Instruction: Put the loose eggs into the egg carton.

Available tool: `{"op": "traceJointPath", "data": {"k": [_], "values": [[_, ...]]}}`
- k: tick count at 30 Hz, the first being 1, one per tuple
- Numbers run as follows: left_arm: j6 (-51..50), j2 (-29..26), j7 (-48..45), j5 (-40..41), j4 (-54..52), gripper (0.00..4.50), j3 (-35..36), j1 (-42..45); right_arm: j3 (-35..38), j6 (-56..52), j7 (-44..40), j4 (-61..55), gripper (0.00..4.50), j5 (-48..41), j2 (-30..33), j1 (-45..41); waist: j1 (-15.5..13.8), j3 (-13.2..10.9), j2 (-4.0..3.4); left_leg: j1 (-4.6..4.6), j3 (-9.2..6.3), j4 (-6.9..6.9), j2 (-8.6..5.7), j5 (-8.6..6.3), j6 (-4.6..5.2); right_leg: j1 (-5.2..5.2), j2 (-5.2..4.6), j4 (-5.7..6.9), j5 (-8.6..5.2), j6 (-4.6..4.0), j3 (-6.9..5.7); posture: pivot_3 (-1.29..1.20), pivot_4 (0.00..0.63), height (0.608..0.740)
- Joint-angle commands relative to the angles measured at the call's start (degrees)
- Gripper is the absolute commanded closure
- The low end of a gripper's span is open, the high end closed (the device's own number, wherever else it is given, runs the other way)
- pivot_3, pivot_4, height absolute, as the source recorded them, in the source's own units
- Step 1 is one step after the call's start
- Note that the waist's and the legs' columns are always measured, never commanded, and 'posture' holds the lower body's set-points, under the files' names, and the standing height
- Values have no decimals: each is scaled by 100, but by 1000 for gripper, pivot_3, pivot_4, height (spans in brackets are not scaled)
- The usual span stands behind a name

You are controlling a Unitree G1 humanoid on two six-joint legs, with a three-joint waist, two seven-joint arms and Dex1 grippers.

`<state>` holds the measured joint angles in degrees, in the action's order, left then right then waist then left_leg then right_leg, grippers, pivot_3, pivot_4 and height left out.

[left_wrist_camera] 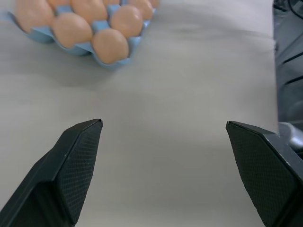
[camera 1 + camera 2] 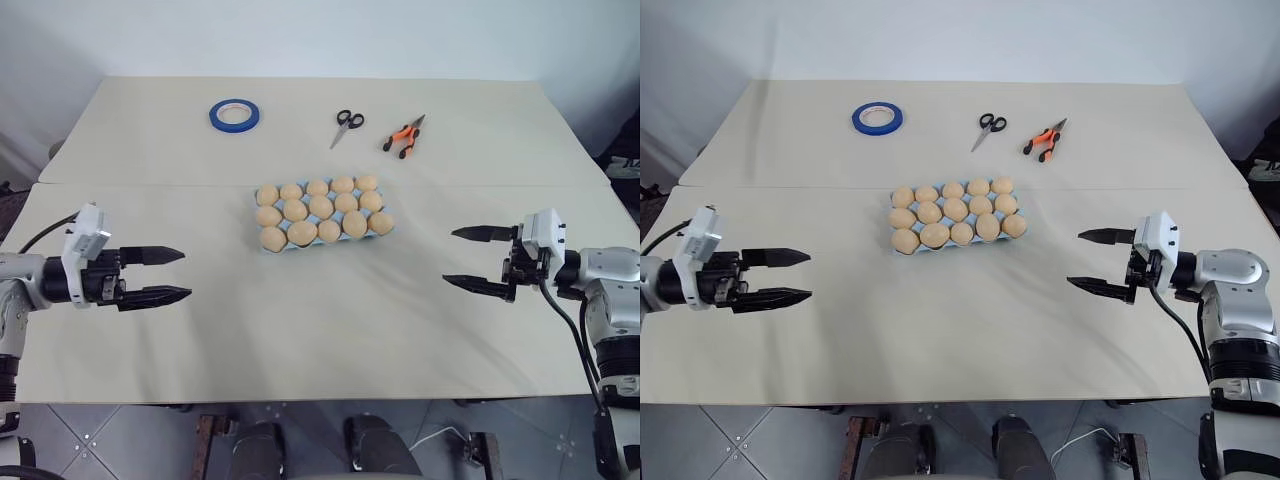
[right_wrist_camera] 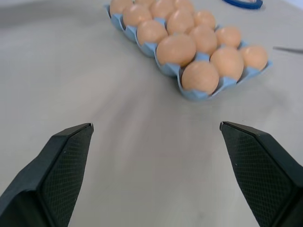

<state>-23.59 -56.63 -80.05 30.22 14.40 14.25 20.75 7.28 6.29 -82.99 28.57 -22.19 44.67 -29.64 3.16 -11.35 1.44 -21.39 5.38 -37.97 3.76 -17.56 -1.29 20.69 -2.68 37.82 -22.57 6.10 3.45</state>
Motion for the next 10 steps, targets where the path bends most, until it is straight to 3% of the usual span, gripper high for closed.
{"op": "traceJointPath", "data": {"k": [1,5,10], "values": [[444,290,133,-7,31,56,113,107,157,-10,-1,-245,0,-198,-81,87,9,0,0,0,2,-2,0,0,1,0,0,0,0,0,-2,0,150,740],[1193,1038,504,45,158,56,306,249,50,-31,147,-408,0,-164,-309,166,7,0,0,5,0,-8,3,0,0,-1,2,12,0,0,-4,0,150,740],[1792,1324,290,-232,334,56,1,187,-12,-124,262,-659,0,-145,-499,252,40,0,0,1,7,-8,4,1,-2,8,3,15,0,1,-3,0,150,740]]}}
